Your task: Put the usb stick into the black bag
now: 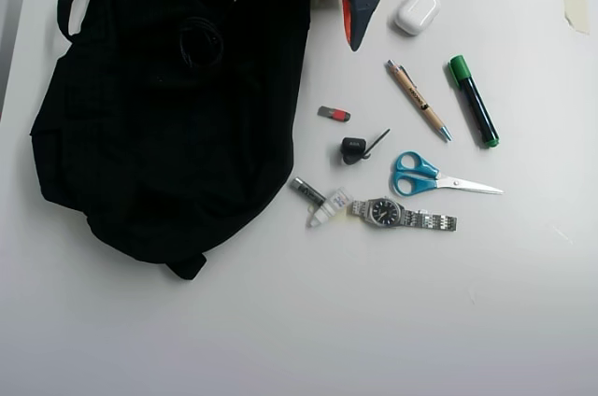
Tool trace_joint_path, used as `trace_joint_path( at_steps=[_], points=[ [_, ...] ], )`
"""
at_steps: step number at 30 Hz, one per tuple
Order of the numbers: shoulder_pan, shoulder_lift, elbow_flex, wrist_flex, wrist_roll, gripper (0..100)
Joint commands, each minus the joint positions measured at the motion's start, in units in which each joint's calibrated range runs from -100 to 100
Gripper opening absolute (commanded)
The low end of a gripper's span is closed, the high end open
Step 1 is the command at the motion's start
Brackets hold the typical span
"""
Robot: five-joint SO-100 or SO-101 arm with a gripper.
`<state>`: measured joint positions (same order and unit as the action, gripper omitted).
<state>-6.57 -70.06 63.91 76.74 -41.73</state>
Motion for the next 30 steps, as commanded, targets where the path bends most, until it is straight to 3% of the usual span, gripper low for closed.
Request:
trace_joint_path(
  at_steps=[1,11,16,24,30],
  points=[
    [1.93,14.62,-13.68,4.23,0.78,5],
    [4.03,39.85,-25.9,0.44,-0.48,5],
    [4.18,48.23,-26.44,-8.95,-0.48,5],
    [2.38,54.21,-29.5,-15.32,0.15,6],
    [0.06,55.78,-29.5,-19.63,-0.37,14]
  ],
)
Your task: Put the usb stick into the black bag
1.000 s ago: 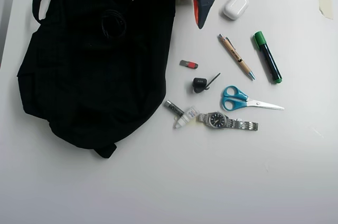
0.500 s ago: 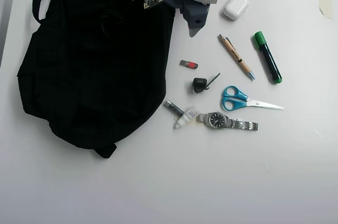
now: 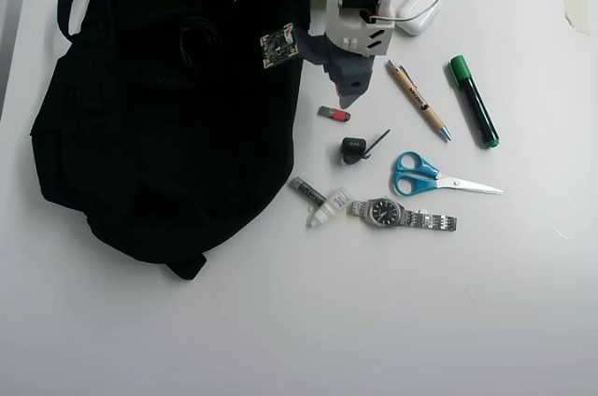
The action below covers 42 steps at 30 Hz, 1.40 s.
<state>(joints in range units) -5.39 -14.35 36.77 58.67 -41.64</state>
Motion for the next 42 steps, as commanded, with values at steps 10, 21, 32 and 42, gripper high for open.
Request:
trace_joint_path(
  at_steps=[10,21,32,42],
  points=[
    [-2.61,0.32,-1.64,-1.82,-1.52,15],
    [0.76,13.02,-11.62,-0.79,-4.67,15],
    [-0.36,13.1,-12.7,3.78,-12.85,15],
    [1.06,13.18,-12.79,3.95,-16.89,15]
  ],
)
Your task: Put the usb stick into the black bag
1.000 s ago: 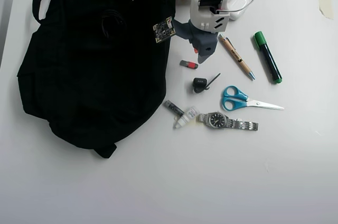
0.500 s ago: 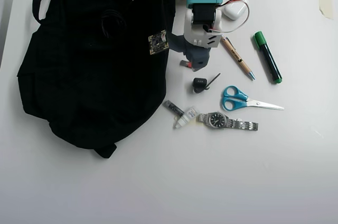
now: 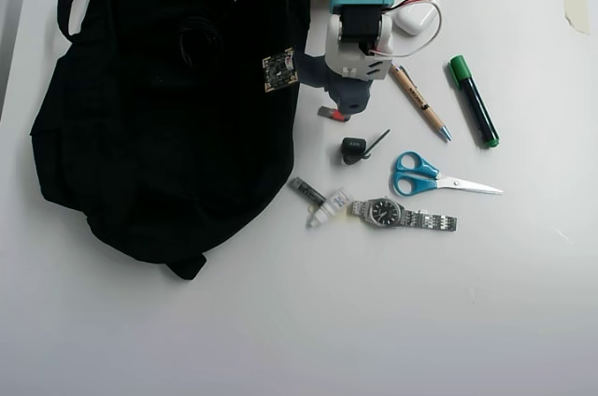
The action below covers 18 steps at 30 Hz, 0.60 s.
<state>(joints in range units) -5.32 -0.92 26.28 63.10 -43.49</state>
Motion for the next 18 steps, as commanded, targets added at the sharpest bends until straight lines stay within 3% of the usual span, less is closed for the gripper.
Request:
trace_joint_path(
  at_steps=[1,18],
  points=[
    [1.13,-0.16,-2.29,-1.0,-15.24,15],
    [0.31,4.57,-2.29,-3.5,-16.81,15]
  ],
)
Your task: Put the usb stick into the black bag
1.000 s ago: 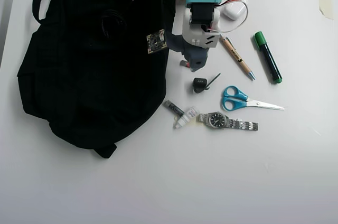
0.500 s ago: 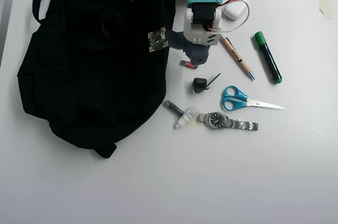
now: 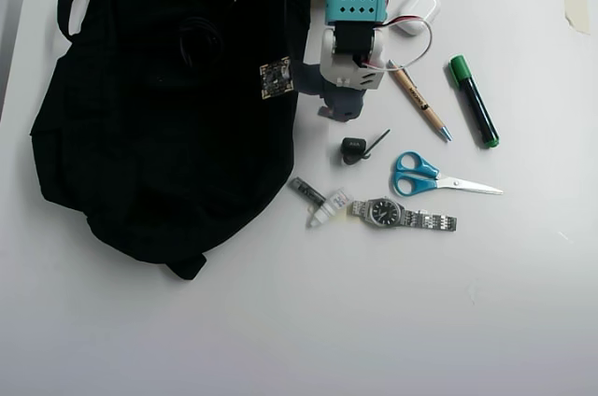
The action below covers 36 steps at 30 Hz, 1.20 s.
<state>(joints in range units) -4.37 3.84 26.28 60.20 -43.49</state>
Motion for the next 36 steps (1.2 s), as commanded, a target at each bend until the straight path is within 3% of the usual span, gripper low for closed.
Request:
trace_joint_path(
  at_steps=[1,36],
  points=[
    [-0.87,-0.1,-2.29,-0.6,-16.86,15],
    [-0.27,7.95,-2.56,-6.29,-16.86,15]
  ],
)
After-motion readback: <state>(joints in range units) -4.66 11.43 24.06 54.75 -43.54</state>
